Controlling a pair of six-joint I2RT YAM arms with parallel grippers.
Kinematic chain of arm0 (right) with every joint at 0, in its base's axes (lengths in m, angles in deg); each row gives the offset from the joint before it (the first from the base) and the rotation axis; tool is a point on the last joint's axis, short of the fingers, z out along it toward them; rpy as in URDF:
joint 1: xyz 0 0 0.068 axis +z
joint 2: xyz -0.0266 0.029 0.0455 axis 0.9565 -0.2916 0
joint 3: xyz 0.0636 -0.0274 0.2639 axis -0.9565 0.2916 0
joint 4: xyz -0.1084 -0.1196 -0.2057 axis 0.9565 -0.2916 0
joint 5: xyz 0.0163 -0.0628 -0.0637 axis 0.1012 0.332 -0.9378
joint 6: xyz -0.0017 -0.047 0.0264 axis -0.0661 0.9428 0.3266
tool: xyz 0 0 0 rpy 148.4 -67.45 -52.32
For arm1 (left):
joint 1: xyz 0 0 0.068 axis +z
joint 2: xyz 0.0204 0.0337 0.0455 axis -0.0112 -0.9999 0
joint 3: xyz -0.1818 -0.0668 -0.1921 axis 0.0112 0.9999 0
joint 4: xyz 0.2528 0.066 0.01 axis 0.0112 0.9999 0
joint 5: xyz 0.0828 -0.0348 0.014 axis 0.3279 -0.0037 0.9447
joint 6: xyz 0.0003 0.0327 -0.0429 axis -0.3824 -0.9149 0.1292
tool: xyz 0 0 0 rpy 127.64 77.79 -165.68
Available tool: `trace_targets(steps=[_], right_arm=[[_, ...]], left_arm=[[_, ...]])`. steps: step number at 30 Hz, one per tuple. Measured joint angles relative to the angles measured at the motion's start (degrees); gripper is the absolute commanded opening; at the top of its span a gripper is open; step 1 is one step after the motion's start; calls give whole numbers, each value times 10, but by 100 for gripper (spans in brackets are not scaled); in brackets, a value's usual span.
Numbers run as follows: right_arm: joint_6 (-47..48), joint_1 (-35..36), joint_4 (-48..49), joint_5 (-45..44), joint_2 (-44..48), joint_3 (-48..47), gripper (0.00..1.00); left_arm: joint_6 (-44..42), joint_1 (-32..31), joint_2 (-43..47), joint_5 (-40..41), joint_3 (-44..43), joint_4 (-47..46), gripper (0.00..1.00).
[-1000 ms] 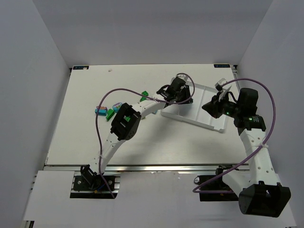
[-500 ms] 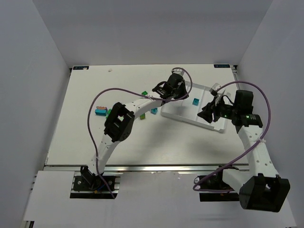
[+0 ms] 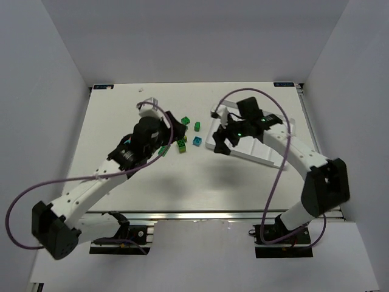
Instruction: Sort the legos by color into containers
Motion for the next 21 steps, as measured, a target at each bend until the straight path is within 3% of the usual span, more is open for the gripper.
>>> trace_targets(steps=[9, 14, 21], right_arm=[[-74, 94, -5, -103, -266, -276, 89], [-73, 96, -22, -131, -346, -313, 88], [-70, 96, -29, -160, -401, -332, 84]], left_arm=[[96, 0, 226, 72, 185, 109, 82], [133, 0, 291, 103, 208, 144, 84], [148, 0, 282, 115, 219, 148, 84]])
